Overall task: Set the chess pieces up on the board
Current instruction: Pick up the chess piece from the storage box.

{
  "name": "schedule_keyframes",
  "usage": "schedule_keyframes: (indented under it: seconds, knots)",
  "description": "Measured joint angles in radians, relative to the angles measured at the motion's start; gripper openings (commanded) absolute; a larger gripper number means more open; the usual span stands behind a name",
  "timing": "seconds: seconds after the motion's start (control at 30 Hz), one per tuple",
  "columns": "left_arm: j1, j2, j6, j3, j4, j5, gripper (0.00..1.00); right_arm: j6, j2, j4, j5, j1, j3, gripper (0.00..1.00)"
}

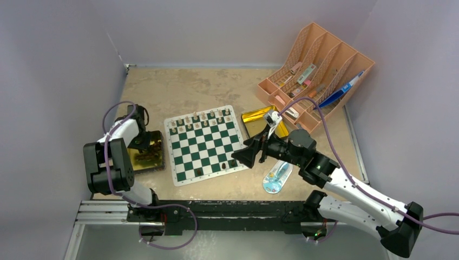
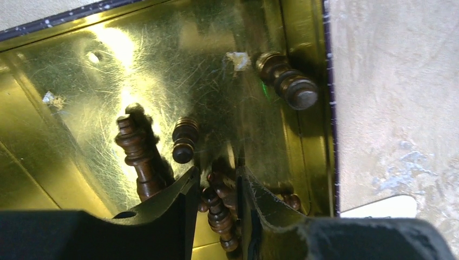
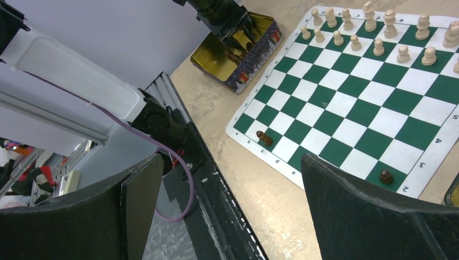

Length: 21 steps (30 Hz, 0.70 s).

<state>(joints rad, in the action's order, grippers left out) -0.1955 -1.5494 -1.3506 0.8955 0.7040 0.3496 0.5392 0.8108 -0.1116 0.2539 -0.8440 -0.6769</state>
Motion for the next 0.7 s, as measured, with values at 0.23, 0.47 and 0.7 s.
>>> schedule_keyframes:
  seconds: [0.23, 0.47, 0.7]
  knots:
    - [-0.001, 0.000, 0.000, -0.022, -0.008, 0.004, 0.24, 0.001, -0.006, 0.001, 0.000, 0.000, -0.002, 0.99]
    - [-0.001, 0.013, -0.001, -0.024, -0.007, 0.010, 0.10, 0.008, -0.031, -0.001, 0.000, 0.000, -0.002, 0.99]
    - [-0.003, 0.065, -0.027, -0.024, 0.042, 0.011, 0.09, 0.022, -0.039, -0.004, 0.000, 0.000, -0.002, 0.99]
